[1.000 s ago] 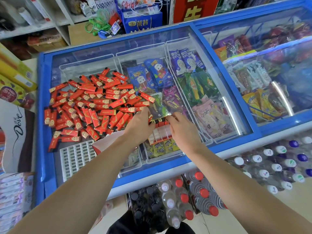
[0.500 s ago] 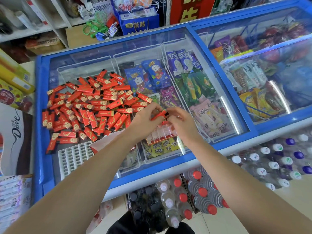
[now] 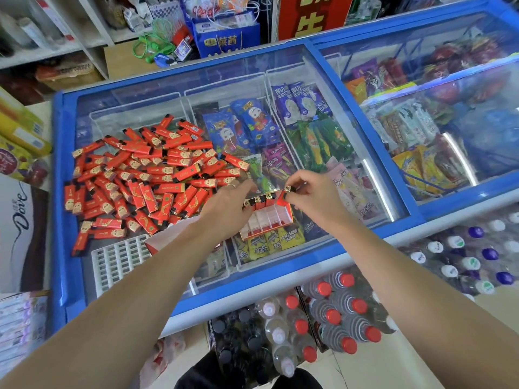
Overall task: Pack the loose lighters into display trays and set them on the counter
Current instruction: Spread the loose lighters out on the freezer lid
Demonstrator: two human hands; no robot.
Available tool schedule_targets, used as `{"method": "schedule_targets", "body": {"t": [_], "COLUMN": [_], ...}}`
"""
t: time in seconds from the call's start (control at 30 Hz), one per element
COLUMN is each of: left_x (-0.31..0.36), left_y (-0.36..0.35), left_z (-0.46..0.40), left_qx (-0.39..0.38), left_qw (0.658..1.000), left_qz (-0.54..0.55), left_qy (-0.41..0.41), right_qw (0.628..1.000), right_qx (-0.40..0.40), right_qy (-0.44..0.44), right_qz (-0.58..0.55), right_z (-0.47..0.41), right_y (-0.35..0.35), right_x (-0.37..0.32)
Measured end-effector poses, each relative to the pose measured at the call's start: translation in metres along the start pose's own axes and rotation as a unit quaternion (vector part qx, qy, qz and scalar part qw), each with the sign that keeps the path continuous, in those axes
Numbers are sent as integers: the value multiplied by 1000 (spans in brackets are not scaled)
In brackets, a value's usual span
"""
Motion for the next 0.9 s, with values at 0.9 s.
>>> {"method": "schedule_targets", "body": {"t": [0.9], "left_x": [-29], "left_y": [-13], "left_z": [-6], "left_qx": [-2], "left_qw": [998], "left_qz": [-57], "left_qy": [30], "right_qw": [901], "right_qx": [-19], "right_qy": [208], "right_qz": [379], "right_z": [5], "right_y": [-33], "right_x": [-19]}}
Point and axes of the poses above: each hand's wrist, its own z-axis away from the middle knuckle, its own y-axis out of the back of the hand, x = y × z, the point moved 10 cm from there along -z, towards the middle knuckle, and after that the axes turned 12 degrees about y, right-handed, at the moved point
